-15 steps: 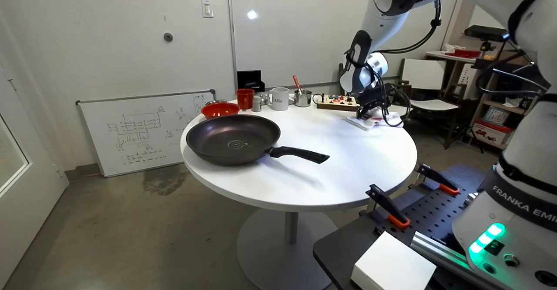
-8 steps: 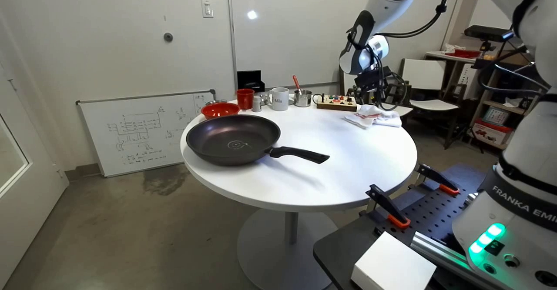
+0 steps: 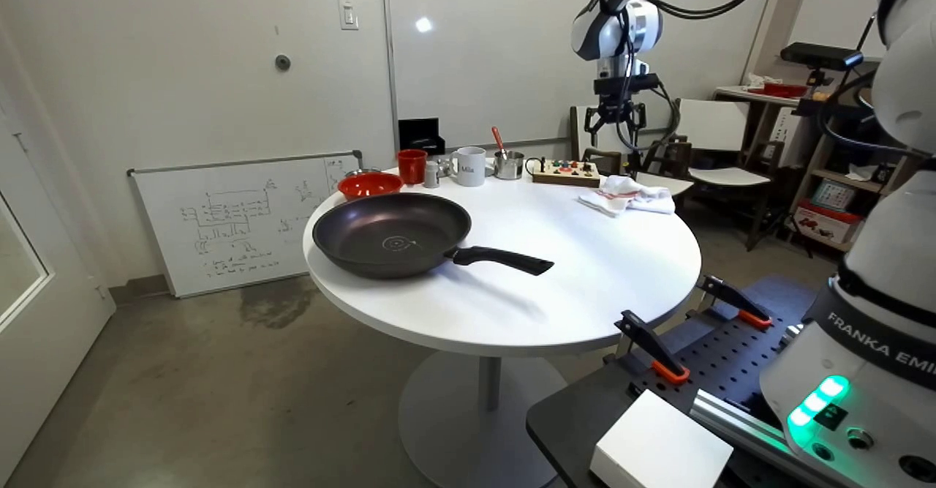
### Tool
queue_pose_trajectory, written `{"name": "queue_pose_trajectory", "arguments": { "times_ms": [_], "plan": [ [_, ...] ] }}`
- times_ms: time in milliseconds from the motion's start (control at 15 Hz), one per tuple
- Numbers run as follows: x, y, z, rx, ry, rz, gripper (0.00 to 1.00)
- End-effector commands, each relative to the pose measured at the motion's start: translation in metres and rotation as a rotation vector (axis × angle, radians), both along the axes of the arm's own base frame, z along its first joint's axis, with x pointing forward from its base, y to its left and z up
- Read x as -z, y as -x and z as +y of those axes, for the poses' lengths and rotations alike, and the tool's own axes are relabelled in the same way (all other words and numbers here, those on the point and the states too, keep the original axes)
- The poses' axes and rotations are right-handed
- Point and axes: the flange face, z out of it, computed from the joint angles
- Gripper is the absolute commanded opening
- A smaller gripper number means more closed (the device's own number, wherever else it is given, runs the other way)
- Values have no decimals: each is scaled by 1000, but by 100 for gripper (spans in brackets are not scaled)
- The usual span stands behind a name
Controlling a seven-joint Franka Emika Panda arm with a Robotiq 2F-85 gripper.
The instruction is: Wipe the table with the towel
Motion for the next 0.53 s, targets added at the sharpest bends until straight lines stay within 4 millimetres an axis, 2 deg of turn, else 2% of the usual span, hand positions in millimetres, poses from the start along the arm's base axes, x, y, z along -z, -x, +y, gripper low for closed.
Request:
{"name": "queue_pose_trajectory", "arguments": {
  "times_ms": [0, 267, 467],
  "plan": [
    [-24, -9, 20, -65, -134, -33, 100],
    [-25, -22, 77, -295, -78, -40, 100],
    [-15, -28, 118, -438, -149, -49, 100]
  ]
}}
